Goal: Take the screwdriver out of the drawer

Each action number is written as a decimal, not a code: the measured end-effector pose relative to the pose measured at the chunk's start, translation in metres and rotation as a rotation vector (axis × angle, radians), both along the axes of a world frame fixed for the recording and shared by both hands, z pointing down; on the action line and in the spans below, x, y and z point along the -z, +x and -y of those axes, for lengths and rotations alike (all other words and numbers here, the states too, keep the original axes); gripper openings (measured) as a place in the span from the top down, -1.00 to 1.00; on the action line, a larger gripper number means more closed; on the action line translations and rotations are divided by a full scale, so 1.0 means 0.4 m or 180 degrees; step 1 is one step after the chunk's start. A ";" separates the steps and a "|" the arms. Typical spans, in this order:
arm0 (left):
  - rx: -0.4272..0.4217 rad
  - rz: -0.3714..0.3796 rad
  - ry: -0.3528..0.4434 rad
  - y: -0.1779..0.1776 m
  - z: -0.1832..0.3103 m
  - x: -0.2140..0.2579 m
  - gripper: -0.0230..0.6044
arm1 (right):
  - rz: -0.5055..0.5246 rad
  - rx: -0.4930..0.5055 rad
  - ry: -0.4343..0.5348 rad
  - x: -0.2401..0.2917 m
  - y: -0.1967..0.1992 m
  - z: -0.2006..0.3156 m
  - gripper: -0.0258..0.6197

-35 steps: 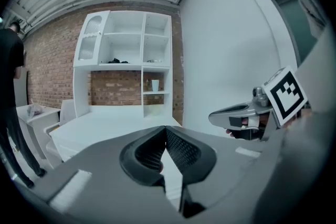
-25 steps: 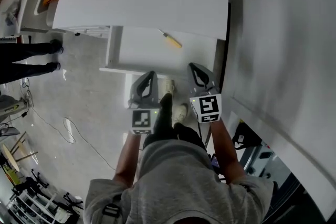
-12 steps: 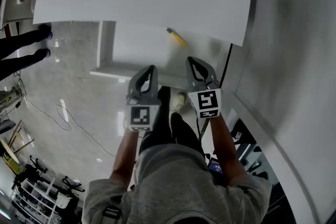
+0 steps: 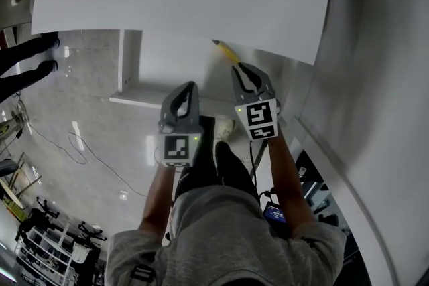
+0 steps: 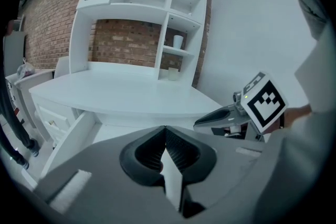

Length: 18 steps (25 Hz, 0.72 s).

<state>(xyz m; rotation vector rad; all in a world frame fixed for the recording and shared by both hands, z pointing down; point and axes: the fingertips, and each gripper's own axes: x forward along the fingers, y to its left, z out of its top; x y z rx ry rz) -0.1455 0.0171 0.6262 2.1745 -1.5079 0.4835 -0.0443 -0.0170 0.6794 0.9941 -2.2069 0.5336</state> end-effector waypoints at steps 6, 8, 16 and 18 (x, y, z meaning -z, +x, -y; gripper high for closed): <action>0.0029 -0.0026 -0.0032 -0.016 0.014 -0.010 0.89 | -0.0106 0.0153 -0.0274 -0.097 -0.035 0.032 0.55; 0.0038 -0.0029 -0.0035 -0.024 0.014 -0.017 0.89 | -0.0175 0.0183 -0.0318 -0.131 -0.042 0.041 0.54; 0.0115 -0.0047 -0.0092 -0.046 0.020 -0.031 0.89 | -0.0527 0.0322 -0.0476 -0.242 -0.051 0.063 0.46; 0.0117 -0.0048 -0.0095 -0.052 0.019 -0.035 0.89 | -0.0574 0.0344 -0.0529 -0.262 -0.055 0.063 0.45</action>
